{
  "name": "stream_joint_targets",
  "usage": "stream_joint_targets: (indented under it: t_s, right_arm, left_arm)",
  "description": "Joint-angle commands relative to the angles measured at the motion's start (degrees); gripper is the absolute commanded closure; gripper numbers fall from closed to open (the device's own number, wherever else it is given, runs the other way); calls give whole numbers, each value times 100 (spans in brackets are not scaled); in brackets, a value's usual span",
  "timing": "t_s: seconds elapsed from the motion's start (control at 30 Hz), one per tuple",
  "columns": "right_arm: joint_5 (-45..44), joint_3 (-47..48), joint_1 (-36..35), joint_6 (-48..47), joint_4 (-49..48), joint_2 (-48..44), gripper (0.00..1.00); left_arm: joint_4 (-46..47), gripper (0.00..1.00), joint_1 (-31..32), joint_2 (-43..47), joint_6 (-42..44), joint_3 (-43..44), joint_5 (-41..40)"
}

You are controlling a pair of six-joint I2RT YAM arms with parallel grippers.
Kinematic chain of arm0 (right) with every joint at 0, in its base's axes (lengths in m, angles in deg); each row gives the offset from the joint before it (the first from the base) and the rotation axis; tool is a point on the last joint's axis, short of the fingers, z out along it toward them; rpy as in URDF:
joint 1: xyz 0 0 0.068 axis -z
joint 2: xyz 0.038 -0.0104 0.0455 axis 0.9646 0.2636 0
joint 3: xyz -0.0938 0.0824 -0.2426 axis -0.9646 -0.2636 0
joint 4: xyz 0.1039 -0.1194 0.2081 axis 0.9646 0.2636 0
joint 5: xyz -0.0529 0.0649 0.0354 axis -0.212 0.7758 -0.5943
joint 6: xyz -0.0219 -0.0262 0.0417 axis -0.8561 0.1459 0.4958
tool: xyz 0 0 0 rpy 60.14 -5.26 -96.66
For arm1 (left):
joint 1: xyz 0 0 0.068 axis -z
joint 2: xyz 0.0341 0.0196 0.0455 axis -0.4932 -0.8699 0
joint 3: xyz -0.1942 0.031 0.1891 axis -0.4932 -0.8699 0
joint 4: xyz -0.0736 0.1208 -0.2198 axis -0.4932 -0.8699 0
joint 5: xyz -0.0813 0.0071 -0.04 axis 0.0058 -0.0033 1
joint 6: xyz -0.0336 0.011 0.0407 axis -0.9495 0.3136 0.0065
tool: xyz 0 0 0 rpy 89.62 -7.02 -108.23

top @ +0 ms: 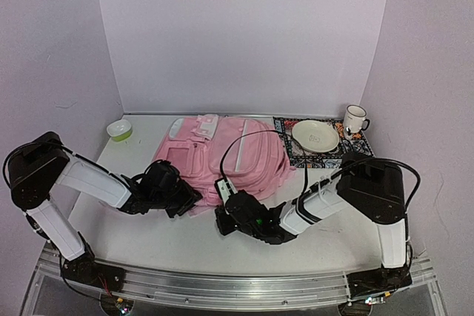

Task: Pack the student bag
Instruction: Zip the student bag into the largest pocket of the bag.

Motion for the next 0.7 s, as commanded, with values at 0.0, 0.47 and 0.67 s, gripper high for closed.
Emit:
stream_joint_targets:
  t_s: [0.0,0.47,0.67]
  right_arm:
    - [314,-198,-186,-377,677,-631,100]
    - [-343,-1090,147,-1385,2958,-2294,100]
    - [-751,-1456,466,-1607,3949,-3192,100]
  left_arm:
    - [199,78,-169,-85,-2,49,-37]
    - [-1328,100,-1529,956,917,-734,-388]
    - [-2384,100,-2156,980,2081,-148,-661]
